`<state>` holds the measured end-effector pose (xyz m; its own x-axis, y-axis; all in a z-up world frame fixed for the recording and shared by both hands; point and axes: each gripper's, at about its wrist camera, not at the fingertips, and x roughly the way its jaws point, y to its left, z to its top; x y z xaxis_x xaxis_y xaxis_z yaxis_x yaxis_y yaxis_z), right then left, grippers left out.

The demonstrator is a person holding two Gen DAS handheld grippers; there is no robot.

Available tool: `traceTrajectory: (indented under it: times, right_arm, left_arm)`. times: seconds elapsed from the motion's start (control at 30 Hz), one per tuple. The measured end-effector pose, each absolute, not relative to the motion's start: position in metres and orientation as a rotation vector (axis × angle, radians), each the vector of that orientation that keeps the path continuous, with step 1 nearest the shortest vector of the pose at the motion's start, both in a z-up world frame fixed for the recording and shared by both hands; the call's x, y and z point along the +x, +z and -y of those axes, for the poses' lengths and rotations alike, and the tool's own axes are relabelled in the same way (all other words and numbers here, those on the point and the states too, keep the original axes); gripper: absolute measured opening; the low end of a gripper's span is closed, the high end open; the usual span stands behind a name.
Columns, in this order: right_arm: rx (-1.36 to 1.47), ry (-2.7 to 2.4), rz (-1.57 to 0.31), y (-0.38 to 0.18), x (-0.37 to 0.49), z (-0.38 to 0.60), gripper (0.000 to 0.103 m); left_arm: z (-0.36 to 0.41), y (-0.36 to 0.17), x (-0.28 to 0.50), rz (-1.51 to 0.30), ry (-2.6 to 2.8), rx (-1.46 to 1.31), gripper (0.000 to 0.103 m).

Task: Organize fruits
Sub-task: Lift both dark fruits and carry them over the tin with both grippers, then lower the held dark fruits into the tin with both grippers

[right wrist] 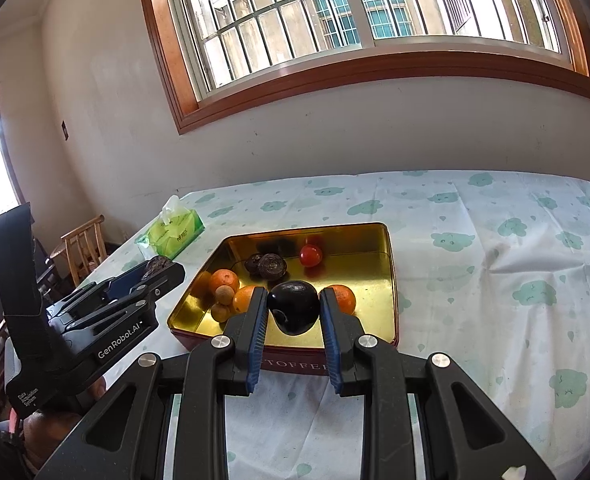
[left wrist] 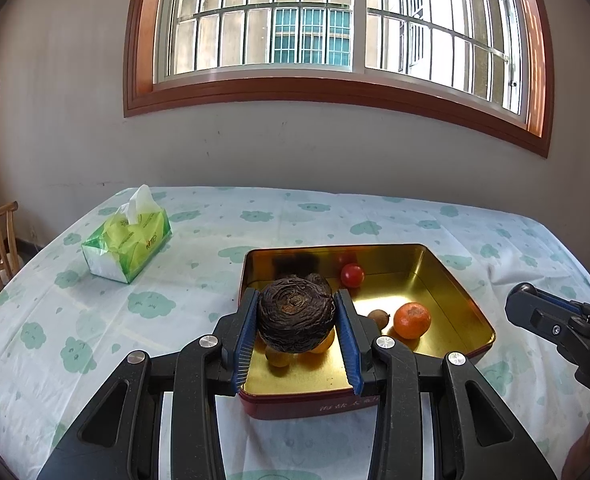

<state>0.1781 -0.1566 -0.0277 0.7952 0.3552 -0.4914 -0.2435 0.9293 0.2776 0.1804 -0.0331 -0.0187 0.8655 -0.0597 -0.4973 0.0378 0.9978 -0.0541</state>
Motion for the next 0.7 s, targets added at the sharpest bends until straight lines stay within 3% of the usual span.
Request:
traceTrajectory:
  times: [0.7]
  right_arm:
    - [0.227, 0.293, -0.558, -0.037, 0.204, 0.157, 0.024]
  left_arm:
    - [0.032, -0.022, 0.2, -0.494, -0.055, -0.044, 0.038]
